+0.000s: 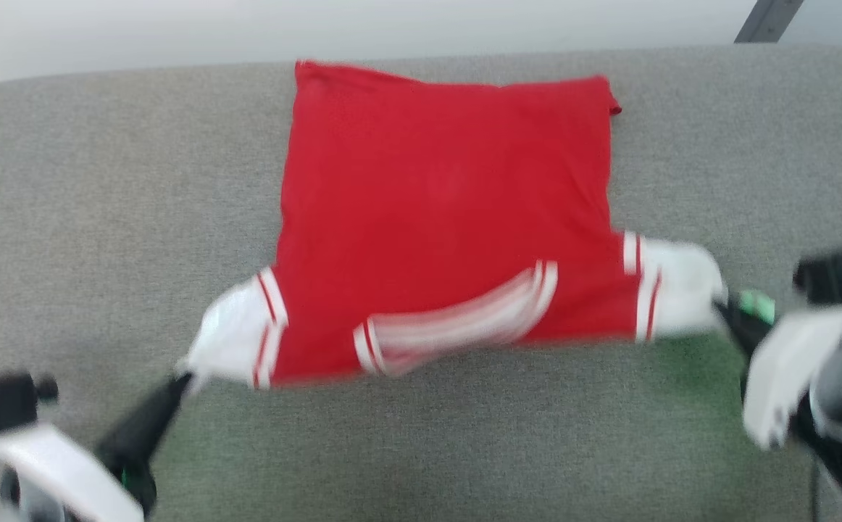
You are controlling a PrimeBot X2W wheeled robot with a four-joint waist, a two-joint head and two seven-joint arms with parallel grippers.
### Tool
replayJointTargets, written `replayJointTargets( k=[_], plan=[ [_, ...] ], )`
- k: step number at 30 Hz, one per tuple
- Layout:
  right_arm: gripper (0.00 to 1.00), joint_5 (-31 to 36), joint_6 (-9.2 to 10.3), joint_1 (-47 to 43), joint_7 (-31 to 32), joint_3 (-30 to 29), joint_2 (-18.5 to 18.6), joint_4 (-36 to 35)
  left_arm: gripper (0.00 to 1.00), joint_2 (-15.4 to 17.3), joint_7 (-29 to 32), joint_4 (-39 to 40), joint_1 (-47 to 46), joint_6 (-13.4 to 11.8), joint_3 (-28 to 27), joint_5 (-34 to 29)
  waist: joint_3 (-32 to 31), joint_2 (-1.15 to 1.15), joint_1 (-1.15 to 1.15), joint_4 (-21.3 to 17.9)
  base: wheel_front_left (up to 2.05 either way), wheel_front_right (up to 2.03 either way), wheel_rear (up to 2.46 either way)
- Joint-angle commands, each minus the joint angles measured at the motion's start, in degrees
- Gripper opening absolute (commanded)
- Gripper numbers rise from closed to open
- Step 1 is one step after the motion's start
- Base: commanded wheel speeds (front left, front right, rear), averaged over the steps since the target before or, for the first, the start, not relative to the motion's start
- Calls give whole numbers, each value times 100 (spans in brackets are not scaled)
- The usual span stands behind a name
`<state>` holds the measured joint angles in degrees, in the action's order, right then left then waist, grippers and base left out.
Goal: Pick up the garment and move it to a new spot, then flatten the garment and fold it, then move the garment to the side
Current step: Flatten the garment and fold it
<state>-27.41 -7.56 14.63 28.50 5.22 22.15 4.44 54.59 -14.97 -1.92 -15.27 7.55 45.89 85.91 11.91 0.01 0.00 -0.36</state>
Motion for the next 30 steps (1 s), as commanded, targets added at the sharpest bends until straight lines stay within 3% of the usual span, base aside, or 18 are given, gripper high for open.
replayJointTargets(
  k=[1, 9, 13, 17, 23, 30],
  plan=[
    [0, -140, 14, -509, 337, -80, 77, -451, 0, 102, -27, 204, 366, -13, -13, -108, -83, -1, 0, 29, 0, 0, 0],
    [0, -462, 13, -2260, 1653, -641, 21, -2196, 0, 500, -29, 809, 1507, -13, -84, -234, -53, -1, 0, 56, 0, 0, 0],
    [0, -470, 11, -2619, 1935, -852, -199, -2670, 0, 457, -29, 874, 1715, -13, -211, -311, 18, -1, 0, 98, 0, 0, 0],
    [0, -396, 11, -2587, 1980, -862, -332, -2654, 0, 273, -29, 795, 1603, -13, -86, -389, 54, -1, 0, 95, 0, 0, 0],
    [0, -251, 10, -2356, 2013, -535, -346, -1950, 0, -128, 178, 317, 1168, -13, 358, -573, 145, -1, 0, 86, 0, 0, 0],
    [0, -32, 10, -2117, 1615, -183, -361, -1363, 0, -395, 124, -47, 800, -13, 672, -495, 246, -1, 0, 78, 0, 0, 0]
  ],
)
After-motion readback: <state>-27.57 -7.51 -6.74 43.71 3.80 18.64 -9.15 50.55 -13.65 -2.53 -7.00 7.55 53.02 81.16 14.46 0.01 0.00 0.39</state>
